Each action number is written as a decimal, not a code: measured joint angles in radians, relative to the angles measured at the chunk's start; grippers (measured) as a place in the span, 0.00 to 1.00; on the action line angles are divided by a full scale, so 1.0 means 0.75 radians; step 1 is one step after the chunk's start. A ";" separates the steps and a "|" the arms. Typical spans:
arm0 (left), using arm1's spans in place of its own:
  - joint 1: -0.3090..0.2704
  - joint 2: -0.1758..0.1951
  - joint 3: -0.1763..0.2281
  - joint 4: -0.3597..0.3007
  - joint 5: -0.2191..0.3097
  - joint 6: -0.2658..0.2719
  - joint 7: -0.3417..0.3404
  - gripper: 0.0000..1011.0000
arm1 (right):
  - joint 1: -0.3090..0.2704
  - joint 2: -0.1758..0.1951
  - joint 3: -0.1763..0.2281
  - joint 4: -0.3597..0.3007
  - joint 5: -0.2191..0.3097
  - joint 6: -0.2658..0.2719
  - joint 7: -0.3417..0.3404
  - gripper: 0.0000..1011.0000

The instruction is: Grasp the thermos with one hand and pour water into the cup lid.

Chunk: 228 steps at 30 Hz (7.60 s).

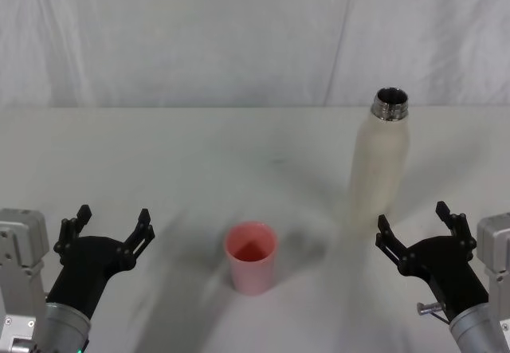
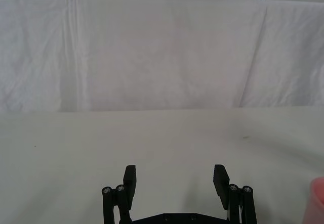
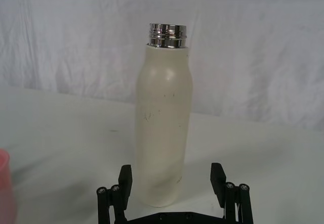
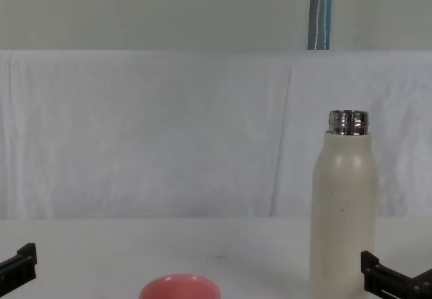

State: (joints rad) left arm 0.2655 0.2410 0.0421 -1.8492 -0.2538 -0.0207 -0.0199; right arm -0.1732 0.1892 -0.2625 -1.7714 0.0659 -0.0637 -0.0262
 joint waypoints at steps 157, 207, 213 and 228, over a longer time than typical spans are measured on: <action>0.000 0.000 0.000 0.000 0.000 0.000 0.000 0.99 | 0.224 0.027 0.052 0.191 0.134 0.104 0.323 0.99; 0.000 0.000 0.000 0.000 0.000 0.000 0.000 0.99 | 0.416 -0.031 0.033 0.392 0.172 0.097 0.332 0.99; 0.000 0.000 0.000 0.000 0.000 0.000 0.000 0.99 | 0.428 -0.038 0.030 0.410 0.172 0.094 0.331 0.99; 0.000 0.000 0.000 0.000 0.000 0.000 0.000 0.99 | 0.444 -0.051 0.028 0.436 0.175 0.088 0.325 0.99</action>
State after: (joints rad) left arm 0.2655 0.2410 0.0421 -1.8492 -0.2538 -0.0208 -0.0199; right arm 0.1594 0.1513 -0.2416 -1.4446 0.1970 0.0020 0.2177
